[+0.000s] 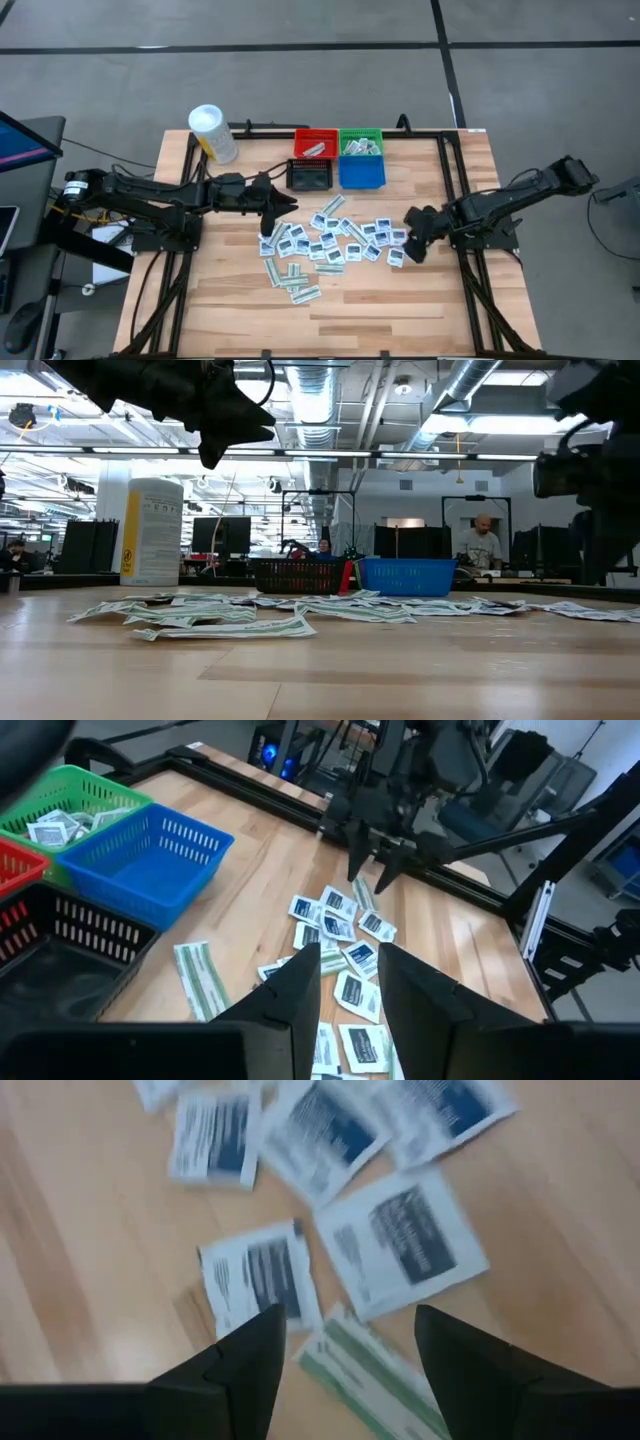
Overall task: Pick & Place First Aid Supplies
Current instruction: Put the bandage into the red basket
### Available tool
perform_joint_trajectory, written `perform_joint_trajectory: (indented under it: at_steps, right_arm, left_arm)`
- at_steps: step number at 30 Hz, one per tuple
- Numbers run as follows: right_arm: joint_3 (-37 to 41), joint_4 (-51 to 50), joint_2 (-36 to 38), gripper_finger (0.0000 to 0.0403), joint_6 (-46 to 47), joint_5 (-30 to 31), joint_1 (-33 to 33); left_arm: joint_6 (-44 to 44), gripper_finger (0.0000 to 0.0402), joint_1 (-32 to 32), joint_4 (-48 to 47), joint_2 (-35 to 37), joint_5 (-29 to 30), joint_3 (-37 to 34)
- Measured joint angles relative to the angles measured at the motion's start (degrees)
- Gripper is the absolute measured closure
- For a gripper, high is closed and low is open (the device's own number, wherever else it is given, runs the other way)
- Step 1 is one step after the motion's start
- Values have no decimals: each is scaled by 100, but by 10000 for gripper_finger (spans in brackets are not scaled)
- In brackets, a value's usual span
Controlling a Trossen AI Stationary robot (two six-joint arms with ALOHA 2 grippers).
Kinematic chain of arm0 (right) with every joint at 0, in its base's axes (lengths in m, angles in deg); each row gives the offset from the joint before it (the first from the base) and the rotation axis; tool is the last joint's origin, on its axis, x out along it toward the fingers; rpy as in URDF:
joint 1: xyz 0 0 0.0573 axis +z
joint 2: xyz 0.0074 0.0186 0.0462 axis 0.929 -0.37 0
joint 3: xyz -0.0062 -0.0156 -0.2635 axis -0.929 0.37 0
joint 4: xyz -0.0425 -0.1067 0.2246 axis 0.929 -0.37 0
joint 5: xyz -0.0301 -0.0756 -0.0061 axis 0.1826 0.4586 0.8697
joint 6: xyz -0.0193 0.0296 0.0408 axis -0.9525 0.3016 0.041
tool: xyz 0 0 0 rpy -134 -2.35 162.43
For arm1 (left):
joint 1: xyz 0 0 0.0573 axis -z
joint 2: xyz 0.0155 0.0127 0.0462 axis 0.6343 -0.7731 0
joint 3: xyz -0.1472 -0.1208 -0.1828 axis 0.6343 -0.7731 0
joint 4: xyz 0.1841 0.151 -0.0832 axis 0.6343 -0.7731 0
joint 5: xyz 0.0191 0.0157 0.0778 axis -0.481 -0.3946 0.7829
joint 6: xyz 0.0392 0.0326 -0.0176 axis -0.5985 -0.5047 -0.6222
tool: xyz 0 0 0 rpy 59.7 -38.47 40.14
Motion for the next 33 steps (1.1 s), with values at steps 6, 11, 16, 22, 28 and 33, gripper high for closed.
perform_joint_trajectory:
  at_steps: [6, 11, 16, 22, 28, 33]
  right_arm:
    - [-2, 14, -538, 186, -839, -79, 418]
    - [-36, -15, -1167, 186, -1023, -55, 542]
    - [-61, 7, -1746, 186, -1084, 79, 666]
    - [-180, -117, -2038, 207, -1060, 258, 838]
    - [-278, -309, -2035, 274, -1061, 342, 852]
    - [-459, -403, -2041, 334, -1078, 264, 852]
  left_arm:
    - [3, 298, 0, 54, 0, 0, 0]
    - [3, 298, 0, 73, 0, -2, 0]
    - [3, 298, 0, 80, 0, 0, 0]
    - [3, 298, -1, 89, 0, -2, 0]
    - [-3, 298, -2, 89, 0, -2, 0]
    - [-22, 298, 0, 89, -2, -2, 0]
